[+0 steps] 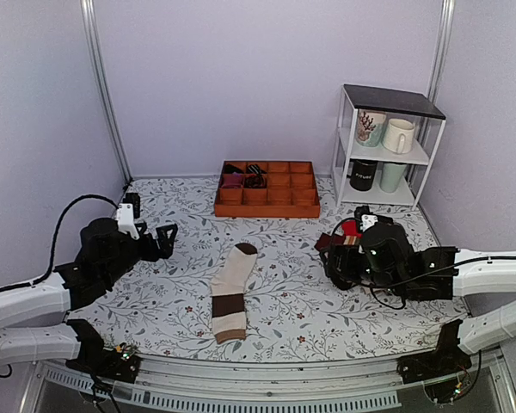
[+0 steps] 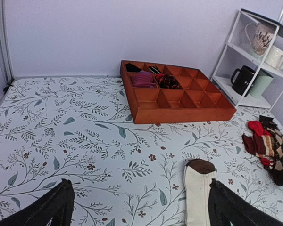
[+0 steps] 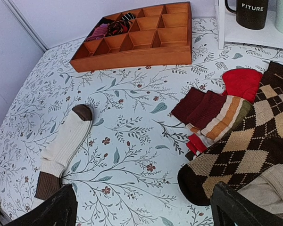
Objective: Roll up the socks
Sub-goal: Pick up the sock from the center of the board.
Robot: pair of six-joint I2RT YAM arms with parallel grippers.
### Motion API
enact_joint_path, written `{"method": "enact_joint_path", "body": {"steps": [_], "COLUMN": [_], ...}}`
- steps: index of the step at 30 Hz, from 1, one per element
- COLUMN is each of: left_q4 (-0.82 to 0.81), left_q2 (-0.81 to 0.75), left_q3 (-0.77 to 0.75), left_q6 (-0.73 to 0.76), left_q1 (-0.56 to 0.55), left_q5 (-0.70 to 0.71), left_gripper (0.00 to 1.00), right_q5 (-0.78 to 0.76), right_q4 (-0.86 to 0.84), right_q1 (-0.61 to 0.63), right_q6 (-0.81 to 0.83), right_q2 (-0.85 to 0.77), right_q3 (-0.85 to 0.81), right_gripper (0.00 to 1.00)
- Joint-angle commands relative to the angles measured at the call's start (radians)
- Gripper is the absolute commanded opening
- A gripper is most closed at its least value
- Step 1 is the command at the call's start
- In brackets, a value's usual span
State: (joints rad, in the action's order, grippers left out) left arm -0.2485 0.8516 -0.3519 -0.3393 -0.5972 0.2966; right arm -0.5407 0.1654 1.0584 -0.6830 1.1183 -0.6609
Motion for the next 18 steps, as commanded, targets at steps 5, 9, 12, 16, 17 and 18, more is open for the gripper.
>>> {"method": "enact_joint_path", "body": {"steps": [5, 9, 12, 16, 17, 18], "left_q4": [-0.022, -0.070, -0.064, -0.105, -0.110, -0.109], "left_q2": [0.015, -0.008, -0.014, -0.050, -0.043, -0.028], "left_q3": [-0.025, 0.004, 0.004, 0.060, 0.068, 0.072], "left_q6": [0.053, 0.081, 0.078, 0.073, 0.064, 0.061], "left_q1": [0.001, -0.001, -0.018, -0.114, -0.141, -0.170], "left_q5": [-0.095, -0.193, -0.217, -0.211, -0.206, -0.196], "left_gripper": [1.00, 1.00, 0.99, 0.99, 1.00, 1.00], "right_q5": [0.007, 0.080, 0.149, 0.351, 0.401, 0.463], "right_q4": [-0.053, -0.101, -0.183, -0.431, -0.493, -0.546], "right_q1": [0.002, 0.002, 0.002, 0.003, 0.003, 0.003], "right_q6": [0.104, 0.199, 0.265, 0.443, 0.494, 0.533], "right_q2": [0.015, 0.022, 0.038, 0.023, 0.015, 0.015], "right_q3": [0.038, 0.039, 0.064, 0.179, 0.205, 0.222], "right_gripper": [1.00, 1.00, 0.99, 0.95, 0.95, 0.94]}}
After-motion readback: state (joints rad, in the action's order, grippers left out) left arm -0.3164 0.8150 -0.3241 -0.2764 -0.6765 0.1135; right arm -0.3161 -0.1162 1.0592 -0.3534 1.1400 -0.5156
